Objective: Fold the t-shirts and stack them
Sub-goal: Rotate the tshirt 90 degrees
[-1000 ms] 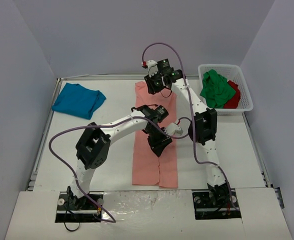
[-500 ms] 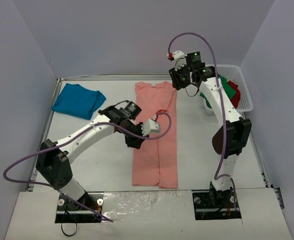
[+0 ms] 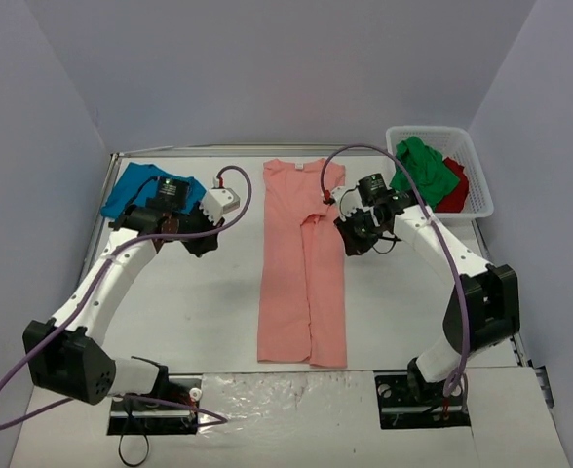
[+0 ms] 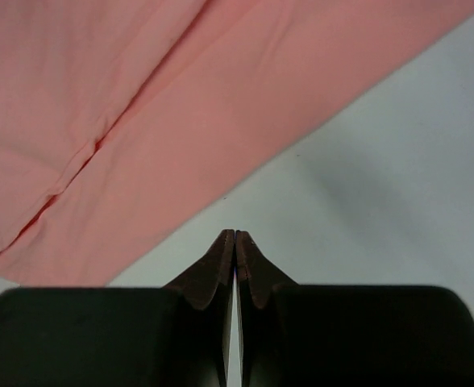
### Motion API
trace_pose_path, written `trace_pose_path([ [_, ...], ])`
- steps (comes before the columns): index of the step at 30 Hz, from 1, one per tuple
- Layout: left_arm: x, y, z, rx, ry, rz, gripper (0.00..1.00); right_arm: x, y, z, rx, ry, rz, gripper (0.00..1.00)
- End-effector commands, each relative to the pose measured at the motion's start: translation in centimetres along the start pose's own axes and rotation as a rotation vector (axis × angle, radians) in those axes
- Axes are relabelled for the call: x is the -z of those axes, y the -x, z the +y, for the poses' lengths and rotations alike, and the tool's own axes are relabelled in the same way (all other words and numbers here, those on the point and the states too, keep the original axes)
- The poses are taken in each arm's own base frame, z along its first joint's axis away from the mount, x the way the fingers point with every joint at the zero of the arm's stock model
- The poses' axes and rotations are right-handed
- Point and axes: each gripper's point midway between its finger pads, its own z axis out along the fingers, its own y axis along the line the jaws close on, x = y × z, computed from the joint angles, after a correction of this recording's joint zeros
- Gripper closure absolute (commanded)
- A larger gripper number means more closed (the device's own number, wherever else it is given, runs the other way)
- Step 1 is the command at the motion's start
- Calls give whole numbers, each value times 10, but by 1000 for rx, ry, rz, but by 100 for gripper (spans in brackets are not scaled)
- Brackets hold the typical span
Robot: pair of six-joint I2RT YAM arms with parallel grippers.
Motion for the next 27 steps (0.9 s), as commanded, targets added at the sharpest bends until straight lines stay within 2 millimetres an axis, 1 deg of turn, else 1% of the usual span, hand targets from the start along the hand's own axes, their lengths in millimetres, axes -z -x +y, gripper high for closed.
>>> trace_pose_path([
  [1, 12, 2, 11, 6, 86, -45, 97, 24, 6, 28, 68, 71, -91, 100],
  [3, 18, 0, 11, 14, 86, -72, 98, 22, 2, 36, 94, 95, -87, 100],
  [4, 20, 1, 13, 18, 99, -88, 98, 18, -1, 40, 98, 111, -75, 100],
  [5, 20, -4, 13, 34, 107, -87, 98, 13, -4, 46, 100, 141, -65, 100],
  [6, 28, -1, 18, 49, 140, -121, 98, 10, -6, 53, 117, 160, -54, 100],
  [7, 30, -4, 21, 59, 159, -126, 98, 3, -8, 58, 123, 181, -35, 100],
  [8, 29, -10, 22, 75, 167, -123, 98, -1, -10, 63, 131, 201, -23, 100],
  [10, 38, -10, 26, 88, 193, -164, 98, -12, -14, 75, 169, 225, 18, 100],
  [11, 39, -11, 25, 92, 192, -172, 97, -16, -14, 77, 179, 226, 31, 100],
  [14, 46, -15, 24, 101, 200, -200, 92, -29, -15, 86, 208, 244, 74, 100],
  [15, 48, -16, 24, 100, 211, -209, 86, -32, -16, 88, 216, 249, 81, 100],
  [19, 55, -21, 27, 125, 233, -240, 77, -49, -21, 95, 238, 270, 136, 100],
  [23, 62, -24, 31, 142, 253, -274, 75, -61, -25, 102, 260, 288, 174, 100],
  [27, 63, -25, 30, 148, 255, -285, 72, -71, -31, 112, 284, 318, 207, 100],
])
